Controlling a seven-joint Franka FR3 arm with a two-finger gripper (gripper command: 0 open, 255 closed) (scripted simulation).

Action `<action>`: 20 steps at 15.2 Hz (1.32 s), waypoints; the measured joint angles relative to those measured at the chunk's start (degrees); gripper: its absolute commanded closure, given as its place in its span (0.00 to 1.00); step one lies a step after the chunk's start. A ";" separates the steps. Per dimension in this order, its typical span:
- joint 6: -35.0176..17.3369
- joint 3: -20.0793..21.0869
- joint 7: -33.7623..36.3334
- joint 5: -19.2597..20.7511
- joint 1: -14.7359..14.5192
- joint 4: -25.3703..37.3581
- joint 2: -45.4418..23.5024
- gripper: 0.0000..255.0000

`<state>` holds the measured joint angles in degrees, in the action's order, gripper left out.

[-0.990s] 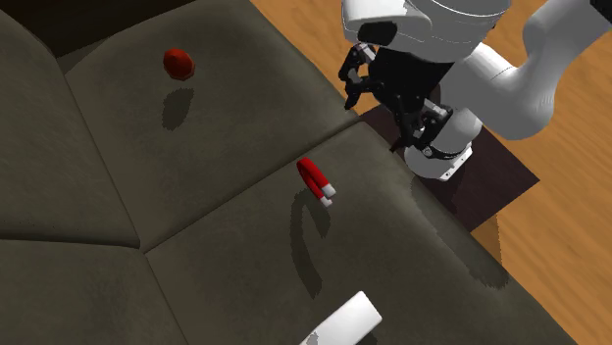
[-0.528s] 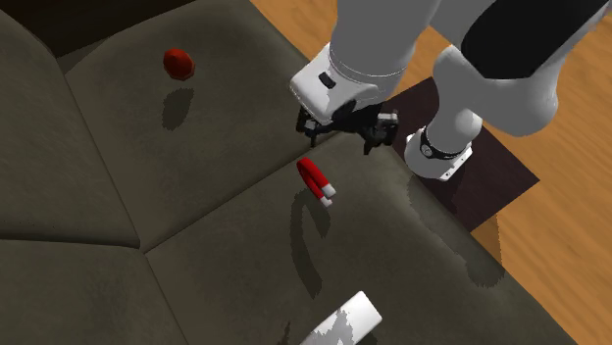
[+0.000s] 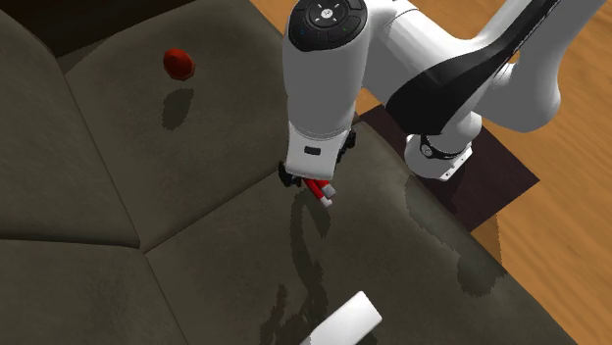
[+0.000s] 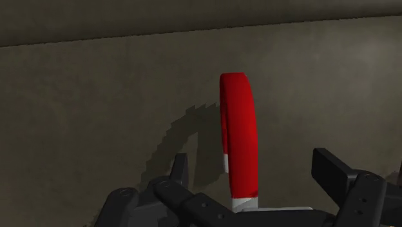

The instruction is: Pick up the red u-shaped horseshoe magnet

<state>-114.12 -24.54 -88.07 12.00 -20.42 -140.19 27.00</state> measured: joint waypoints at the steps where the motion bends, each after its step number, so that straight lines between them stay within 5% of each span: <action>1: -1.00 -0.36 -0.87 0.07 -0.22 -0.52 -0.53 0.00; 6: -5.66 -1.46 -1.94 0.29 -0.42 -3.38 -2.40 0.00; 7: -5.91 -1.49 -1.93 0.28 -0.45 -3.53 -2.51 1.00; 20: -4.50 -1.15 -1.80 0.22 -0.47 -2.66 -1.92 1.00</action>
<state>-118.62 -25.69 -89.87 12.21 -20.90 -142.85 25.08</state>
